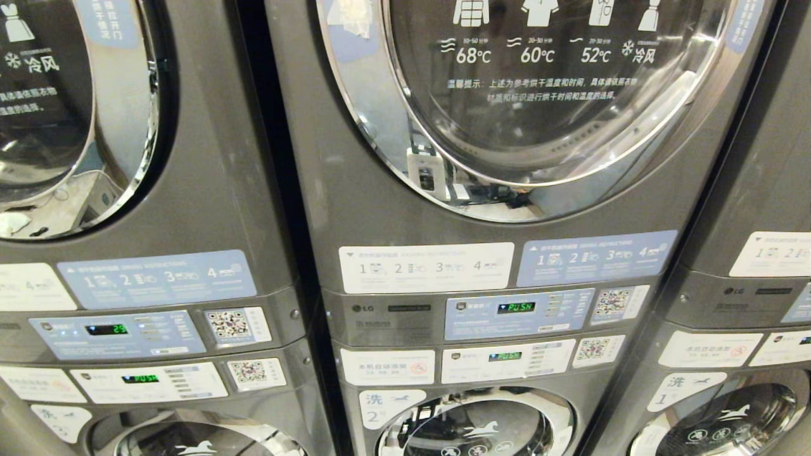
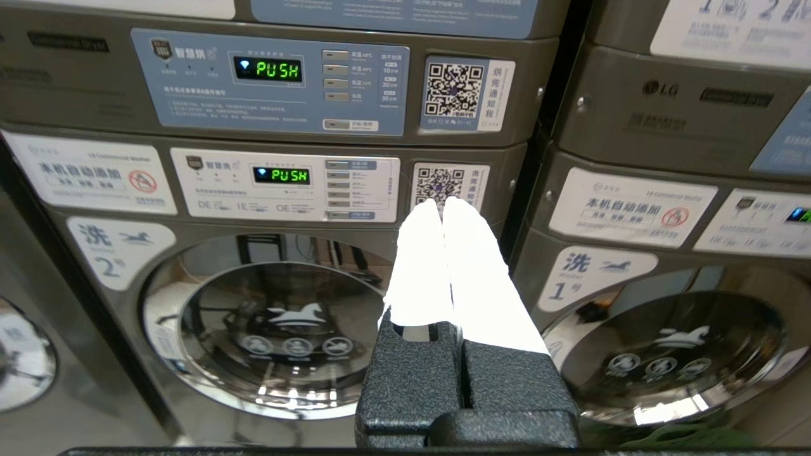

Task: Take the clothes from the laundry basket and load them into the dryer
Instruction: Open the dryer

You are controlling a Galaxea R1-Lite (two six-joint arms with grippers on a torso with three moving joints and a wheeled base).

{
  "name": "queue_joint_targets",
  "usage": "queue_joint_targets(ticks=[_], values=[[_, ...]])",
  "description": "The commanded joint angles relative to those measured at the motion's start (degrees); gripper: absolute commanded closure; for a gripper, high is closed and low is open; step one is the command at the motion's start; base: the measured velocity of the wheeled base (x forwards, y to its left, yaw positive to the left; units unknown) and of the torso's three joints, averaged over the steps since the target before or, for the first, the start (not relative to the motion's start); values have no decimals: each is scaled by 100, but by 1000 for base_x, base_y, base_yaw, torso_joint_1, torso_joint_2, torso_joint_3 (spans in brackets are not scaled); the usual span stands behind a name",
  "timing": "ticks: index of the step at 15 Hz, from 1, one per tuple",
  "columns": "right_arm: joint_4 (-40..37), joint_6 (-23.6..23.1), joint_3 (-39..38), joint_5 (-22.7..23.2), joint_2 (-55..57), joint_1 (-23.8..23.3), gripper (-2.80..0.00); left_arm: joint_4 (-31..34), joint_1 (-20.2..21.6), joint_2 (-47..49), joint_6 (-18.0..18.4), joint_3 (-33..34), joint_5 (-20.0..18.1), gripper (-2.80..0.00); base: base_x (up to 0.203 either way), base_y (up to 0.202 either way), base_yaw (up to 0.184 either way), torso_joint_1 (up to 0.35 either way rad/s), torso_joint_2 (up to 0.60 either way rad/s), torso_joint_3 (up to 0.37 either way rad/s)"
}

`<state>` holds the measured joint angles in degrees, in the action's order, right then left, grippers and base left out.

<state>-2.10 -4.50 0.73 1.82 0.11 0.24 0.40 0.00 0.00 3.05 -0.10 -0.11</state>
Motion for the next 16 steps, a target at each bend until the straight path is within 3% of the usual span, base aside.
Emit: queue_joint_targets(ticks=[1, 2, 9, 11, 13, 16], values=[[-196, 176, 92, -20, 38, 2, 0, -4, 1, 0, 6, 1, 2, 0, 0, 0, 0, 0, 0, 0], [-467, 130, 169, -10, 66, 2, 0, -14, 0, 0, -14, 1, 11, 0, 0, 0, 0, 0, 0, 0], [-451, -56, 209, -15, -18, 3, 0, -14, 0, 0, -77, 1, 20, 0, 0, 0, 0, 0, 0, 0], [-464, -150, 831, 25, 267, 3, 0, -23, 5, 0, -181, 1, 20, 0, 0, 0, 0, 0, 0, 0], [-366, -118, 1750, 248, 1307, 18, 0, -23, 6, 0, -191, 1, 20, 0, 0, 0, 0, 0, 0, 0], [95, -5, 3537, 1199, 3988, 124, 0, -23, 0, 0, -191, 1, 20, 0, 0, 0, 0, 0, 0, 0]])
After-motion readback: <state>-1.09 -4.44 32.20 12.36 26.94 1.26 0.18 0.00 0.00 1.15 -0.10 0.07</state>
